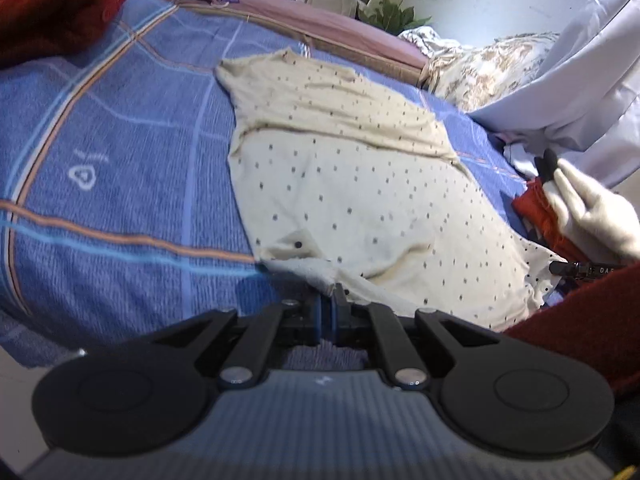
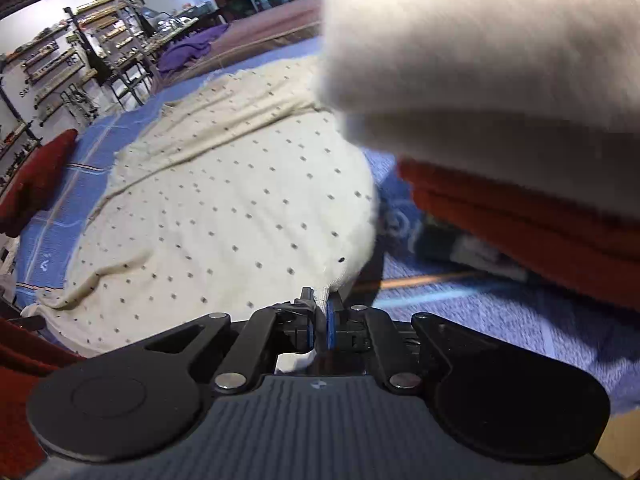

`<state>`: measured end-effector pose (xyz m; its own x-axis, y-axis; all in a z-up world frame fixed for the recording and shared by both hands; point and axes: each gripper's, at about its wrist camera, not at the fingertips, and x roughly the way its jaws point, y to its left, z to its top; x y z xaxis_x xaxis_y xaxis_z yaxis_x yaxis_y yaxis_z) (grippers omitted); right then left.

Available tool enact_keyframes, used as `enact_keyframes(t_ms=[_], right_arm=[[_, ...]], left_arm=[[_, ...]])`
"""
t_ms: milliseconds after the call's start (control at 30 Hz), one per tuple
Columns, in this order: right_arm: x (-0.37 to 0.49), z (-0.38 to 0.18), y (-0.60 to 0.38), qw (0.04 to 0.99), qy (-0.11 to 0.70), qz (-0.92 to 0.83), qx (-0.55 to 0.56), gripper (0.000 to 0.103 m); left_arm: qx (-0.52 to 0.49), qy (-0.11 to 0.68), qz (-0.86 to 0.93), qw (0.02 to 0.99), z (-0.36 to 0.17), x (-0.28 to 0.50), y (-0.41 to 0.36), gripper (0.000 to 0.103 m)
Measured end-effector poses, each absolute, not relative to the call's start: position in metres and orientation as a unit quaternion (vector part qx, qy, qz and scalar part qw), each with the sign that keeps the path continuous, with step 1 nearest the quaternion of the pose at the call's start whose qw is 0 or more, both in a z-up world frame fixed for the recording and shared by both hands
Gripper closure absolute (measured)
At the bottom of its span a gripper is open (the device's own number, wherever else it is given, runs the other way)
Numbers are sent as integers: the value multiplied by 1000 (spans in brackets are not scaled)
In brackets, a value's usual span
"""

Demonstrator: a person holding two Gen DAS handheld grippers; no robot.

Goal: Fold small clothes
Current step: 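Grasp the shirt strip end with the left gripper while the right gripper grasps it too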

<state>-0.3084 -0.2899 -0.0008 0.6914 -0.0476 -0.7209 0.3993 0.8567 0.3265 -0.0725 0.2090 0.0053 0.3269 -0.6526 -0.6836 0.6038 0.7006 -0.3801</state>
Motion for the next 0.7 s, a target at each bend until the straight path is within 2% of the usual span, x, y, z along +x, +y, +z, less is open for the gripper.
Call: enact_keyframes(t_ms=[200,300,400,533,700], right_arm=[[-235,34,-306,921,307,-92,222,93],[-189,50,-317,936,270,-96,204,93],[-130,56,-344,932,244,-132,234,93],[-70,44,-387,907,225,-201,293,93],[-6,12,-425,879,233,-271,316,93]], left_arm=[[-31,366,-423,828,37,-13,171,99],[-30,331,-419,845,50,38,148,99],[-52,309,-394,864,59,101,130,99],[-76,321,-366,870,54,184,108,99],[-57,358,-337,869,26,256,71,99]])
